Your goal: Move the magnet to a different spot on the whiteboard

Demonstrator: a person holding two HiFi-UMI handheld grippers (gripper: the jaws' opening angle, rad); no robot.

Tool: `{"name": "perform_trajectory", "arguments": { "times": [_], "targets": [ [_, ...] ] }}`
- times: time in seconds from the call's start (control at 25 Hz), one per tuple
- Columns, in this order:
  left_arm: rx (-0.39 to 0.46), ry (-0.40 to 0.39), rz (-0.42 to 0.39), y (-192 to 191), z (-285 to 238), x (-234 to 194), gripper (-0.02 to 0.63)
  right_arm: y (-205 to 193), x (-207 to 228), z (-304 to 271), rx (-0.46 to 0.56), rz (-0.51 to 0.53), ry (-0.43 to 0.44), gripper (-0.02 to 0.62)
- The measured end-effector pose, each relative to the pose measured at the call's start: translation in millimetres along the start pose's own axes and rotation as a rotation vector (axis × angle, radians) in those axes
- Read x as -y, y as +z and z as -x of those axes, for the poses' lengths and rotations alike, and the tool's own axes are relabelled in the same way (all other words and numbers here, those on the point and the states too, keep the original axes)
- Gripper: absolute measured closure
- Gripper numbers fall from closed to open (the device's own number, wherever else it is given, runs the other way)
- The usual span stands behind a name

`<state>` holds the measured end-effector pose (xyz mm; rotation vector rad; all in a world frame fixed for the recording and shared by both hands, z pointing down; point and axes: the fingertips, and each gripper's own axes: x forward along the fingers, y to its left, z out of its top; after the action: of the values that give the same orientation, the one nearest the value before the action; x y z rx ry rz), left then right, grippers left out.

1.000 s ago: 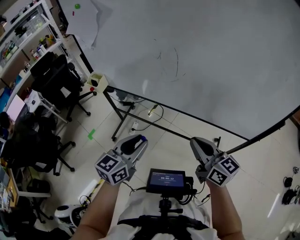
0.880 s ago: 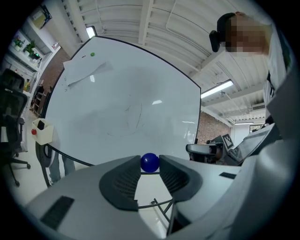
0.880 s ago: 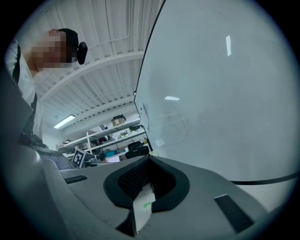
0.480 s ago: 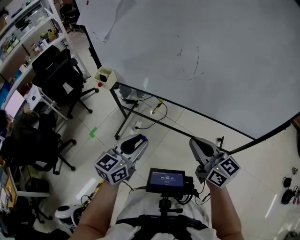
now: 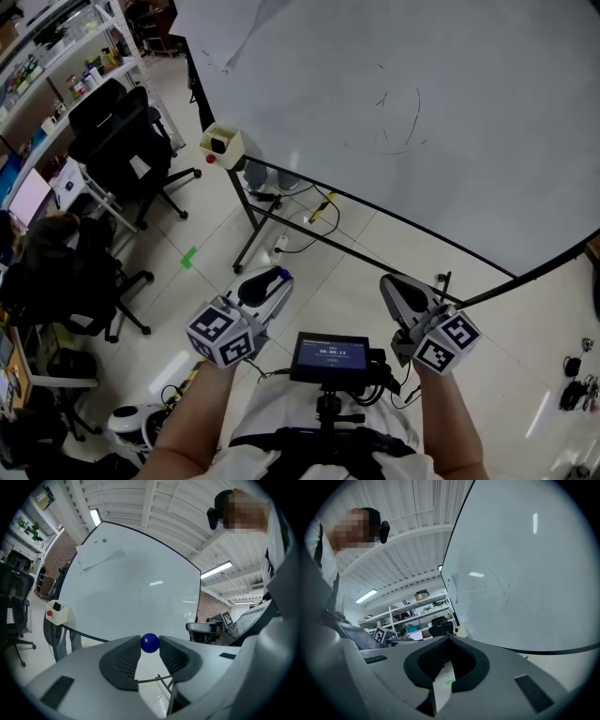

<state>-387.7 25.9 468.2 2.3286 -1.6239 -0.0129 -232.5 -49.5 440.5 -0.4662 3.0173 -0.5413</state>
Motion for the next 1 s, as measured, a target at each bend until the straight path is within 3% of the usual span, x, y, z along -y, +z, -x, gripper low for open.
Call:
{"name": "perform_trajectory", "arguments": {
  "times": [0.36,1.0],
  "targets": [
    [0.002,-0.007,-0.004,0,3,-2,0.457,-1,-5,-1,0.004,0.002,-0.018,0.574],
    [0.001,-0.095,0.004,2,-19,0,0.457,4,2,15,0.034,0.023,-0.127,0.574]
  ]
}}
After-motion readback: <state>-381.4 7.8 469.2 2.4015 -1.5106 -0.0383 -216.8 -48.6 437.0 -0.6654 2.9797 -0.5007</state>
